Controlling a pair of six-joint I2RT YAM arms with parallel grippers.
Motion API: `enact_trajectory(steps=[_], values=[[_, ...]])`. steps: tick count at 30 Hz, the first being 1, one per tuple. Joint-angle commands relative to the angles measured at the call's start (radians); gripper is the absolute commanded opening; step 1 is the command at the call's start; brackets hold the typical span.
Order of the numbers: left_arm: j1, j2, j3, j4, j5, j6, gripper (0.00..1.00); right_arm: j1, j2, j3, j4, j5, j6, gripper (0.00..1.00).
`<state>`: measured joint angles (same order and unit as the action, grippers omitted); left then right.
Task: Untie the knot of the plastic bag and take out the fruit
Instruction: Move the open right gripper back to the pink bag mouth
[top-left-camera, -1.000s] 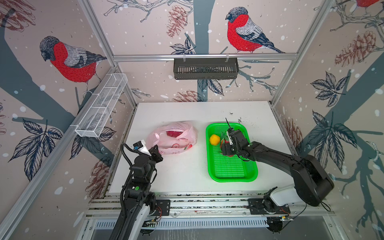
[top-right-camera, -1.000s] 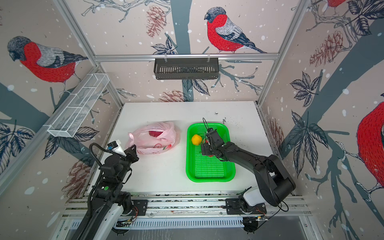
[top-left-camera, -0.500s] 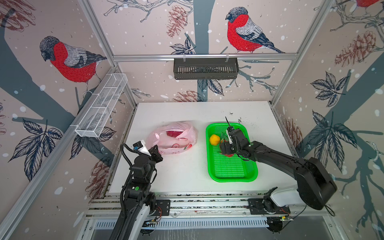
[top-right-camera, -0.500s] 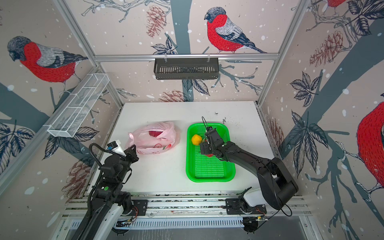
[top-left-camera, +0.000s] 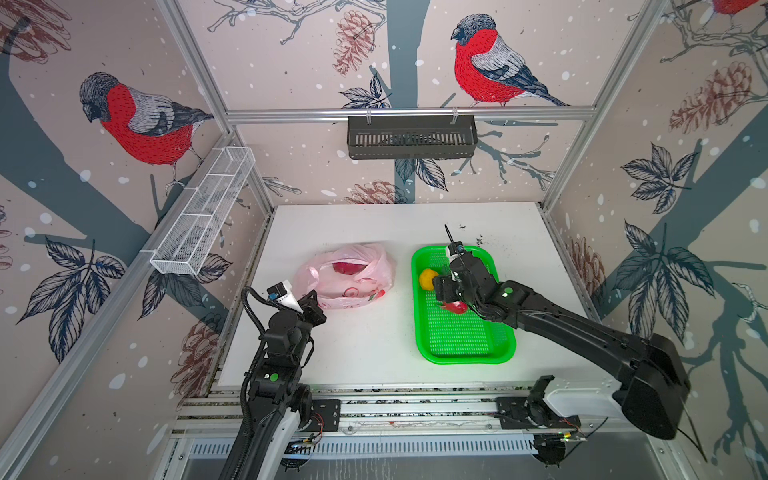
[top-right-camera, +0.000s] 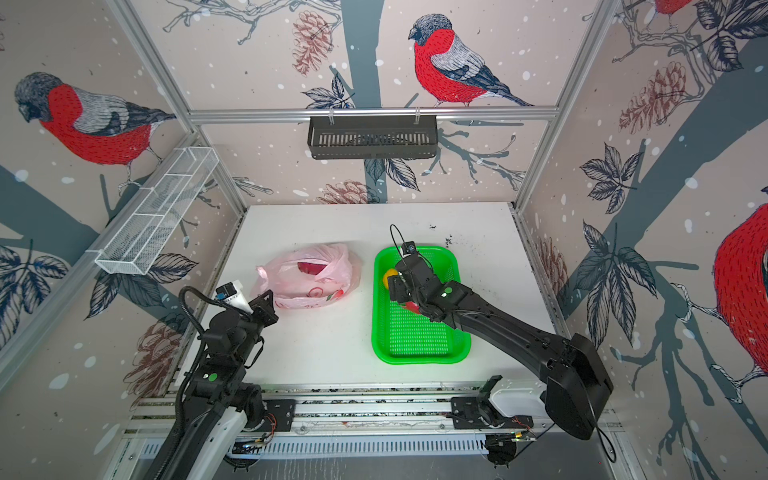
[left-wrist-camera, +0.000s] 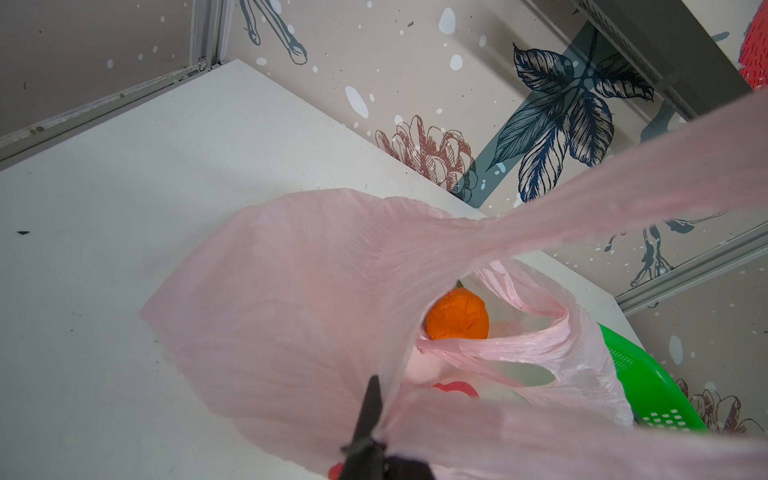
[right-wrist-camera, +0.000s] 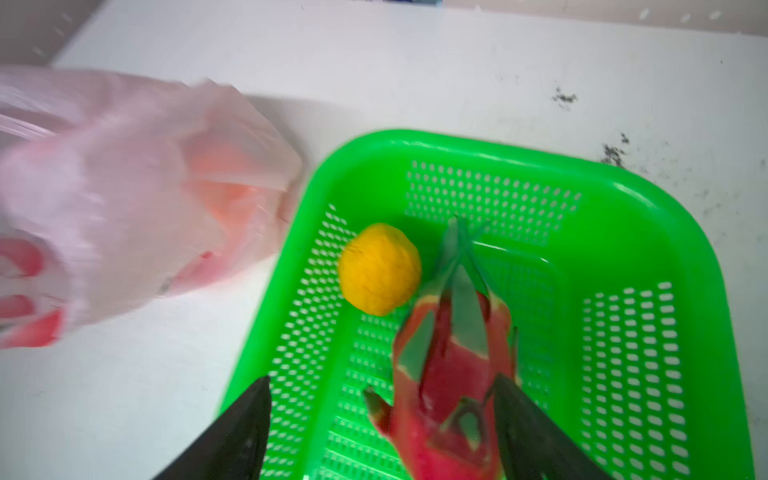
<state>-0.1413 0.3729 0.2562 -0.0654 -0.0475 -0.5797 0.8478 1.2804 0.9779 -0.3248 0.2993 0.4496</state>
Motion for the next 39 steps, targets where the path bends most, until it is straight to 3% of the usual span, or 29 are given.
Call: enact_trajectory(steps=[1,10,20,26,31,39], values=[[0.000,-0.013,-0.015,0.030,0.024,-0.023,0.00,0.081,0.000,0.055,0.054,0.083,0.057,0.77],[0.000,-0.035,-0.060,0.044,0.100,-0.065,0.00,0.265,0.294,0.298,0.194,0.025,0.131,0.70],[0.000,-0.050,-0.062,0.023,0.157,-0.062,0.00,0.280,0.624,0.538,0.243,-0.159,0.225,0.45],[0.000,-0.054,-0.067,0.026,0.179,-0.075,0.00,0.277,0.770,0.674,0.200,-0.209,0.232,0.40],[0.000,-0.054,-0.072,0.039,0.190,-0.082,0.00,0.278,0.861,0.761,0.142,-0.145,0.247,0.39],[0.000,-0.049,-0.082,0.038,0.193,-0.078,0.00,0.284,0.923,0.854,-0.017,0.104,0.323,0.37]])
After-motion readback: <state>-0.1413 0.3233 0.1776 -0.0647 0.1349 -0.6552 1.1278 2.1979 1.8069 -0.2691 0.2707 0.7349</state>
